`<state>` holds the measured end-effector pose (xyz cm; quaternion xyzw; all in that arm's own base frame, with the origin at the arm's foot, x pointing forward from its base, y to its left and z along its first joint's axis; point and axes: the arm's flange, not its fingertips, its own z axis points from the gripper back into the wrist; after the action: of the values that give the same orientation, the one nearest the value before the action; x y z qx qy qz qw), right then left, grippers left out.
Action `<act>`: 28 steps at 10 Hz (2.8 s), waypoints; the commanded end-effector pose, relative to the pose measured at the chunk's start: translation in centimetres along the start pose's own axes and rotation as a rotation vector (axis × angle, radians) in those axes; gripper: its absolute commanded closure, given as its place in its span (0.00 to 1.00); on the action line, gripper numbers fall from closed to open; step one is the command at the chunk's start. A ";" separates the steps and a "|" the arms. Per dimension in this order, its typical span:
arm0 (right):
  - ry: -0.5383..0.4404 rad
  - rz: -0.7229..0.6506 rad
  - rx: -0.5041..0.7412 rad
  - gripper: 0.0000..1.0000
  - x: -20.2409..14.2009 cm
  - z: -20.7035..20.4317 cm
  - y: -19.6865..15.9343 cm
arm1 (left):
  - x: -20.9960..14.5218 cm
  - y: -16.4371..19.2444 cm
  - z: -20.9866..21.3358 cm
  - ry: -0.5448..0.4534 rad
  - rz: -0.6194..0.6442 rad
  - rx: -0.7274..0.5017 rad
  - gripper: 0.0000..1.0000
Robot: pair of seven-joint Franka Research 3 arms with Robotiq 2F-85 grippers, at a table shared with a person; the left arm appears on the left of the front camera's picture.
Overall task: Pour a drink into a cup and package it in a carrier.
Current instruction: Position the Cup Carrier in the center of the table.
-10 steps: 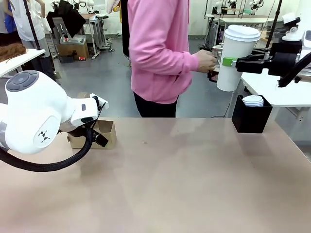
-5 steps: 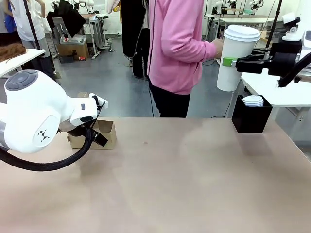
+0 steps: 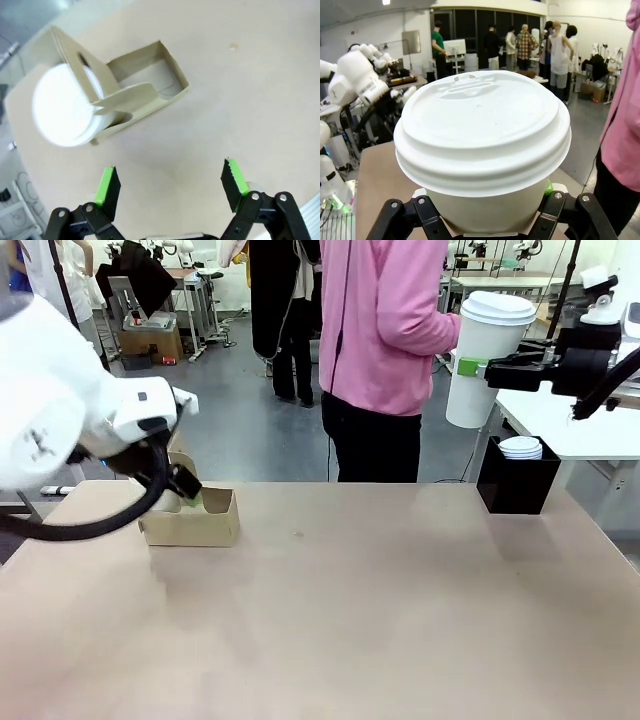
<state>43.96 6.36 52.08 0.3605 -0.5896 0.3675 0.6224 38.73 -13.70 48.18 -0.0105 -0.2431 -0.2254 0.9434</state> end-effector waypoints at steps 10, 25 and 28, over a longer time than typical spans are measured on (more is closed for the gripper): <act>-0.002 0.007 -0.003 0.20 0.3 -0.1 0.1 | 12.1 6.0 1.8 0.139 0.425 0.076 0.00; -0.002 0.007 -0.003 0.20 0.3 -0.1 0.1 | 13.1 6.3 -5.6 0.208 0.549 0.139 1.00; -0.002 0.007 -0.003 0.20 0.3 -0.1 0.1 | 12.8 6.5 -5.5 0.212 0.530 0.117 1.00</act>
<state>43.96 6.31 52.10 0.3599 -0.5899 0.3673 0.6225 53.98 -14.25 49.90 0.0038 -0.1447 0.0407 0.9886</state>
